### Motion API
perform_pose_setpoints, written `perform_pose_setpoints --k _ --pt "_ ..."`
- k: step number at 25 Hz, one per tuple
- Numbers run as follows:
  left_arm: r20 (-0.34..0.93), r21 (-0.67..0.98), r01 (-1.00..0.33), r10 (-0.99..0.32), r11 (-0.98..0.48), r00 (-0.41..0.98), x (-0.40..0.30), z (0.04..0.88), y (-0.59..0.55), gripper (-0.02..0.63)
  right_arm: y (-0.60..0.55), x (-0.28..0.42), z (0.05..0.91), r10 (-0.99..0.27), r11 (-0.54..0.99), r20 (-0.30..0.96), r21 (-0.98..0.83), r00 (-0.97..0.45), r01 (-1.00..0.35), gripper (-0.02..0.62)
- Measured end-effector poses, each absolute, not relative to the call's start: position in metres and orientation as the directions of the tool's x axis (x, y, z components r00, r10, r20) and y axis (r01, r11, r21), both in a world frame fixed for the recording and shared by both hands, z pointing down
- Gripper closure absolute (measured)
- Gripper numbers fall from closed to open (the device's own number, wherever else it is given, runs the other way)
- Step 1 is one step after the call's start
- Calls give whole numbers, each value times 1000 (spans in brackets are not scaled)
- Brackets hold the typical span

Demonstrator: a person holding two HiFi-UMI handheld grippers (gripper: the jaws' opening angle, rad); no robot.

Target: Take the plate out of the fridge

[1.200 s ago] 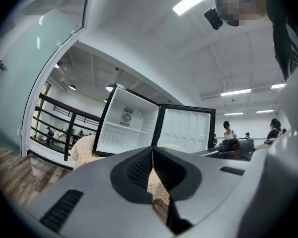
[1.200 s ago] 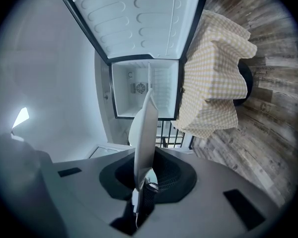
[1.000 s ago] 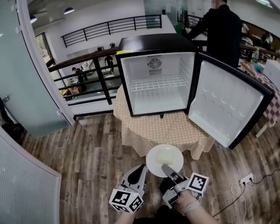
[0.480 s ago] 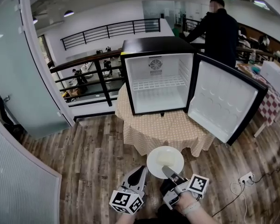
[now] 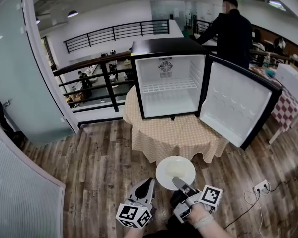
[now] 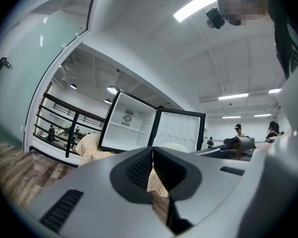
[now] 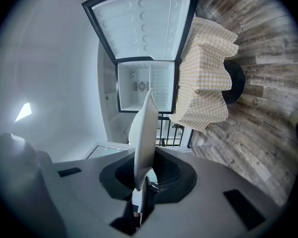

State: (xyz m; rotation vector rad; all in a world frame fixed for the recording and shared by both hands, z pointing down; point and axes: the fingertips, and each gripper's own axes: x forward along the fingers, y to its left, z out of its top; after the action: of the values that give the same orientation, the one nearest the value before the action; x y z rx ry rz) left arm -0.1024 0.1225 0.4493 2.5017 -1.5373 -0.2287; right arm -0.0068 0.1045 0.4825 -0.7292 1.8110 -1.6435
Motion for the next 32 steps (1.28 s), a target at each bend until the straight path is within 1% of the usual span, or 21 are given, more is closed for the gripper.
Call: perform_pose_setpoints --k 8,20,32 --pt "-41 248 -854 -885 -458 463 -98 448 123 595 107 -3 482 -735 97 -57 -995 -676 -21 538" --pt "-44 245 -861 -893 -445 449 -107 447 111 595 94 -15 481 -714 99 -52 -995 -698 -27 538" --pt "-20 242 -861 -890 -446 456 -102 456 72 595 56 -11 494 -712 69 -28 -997 -701 -29 538"
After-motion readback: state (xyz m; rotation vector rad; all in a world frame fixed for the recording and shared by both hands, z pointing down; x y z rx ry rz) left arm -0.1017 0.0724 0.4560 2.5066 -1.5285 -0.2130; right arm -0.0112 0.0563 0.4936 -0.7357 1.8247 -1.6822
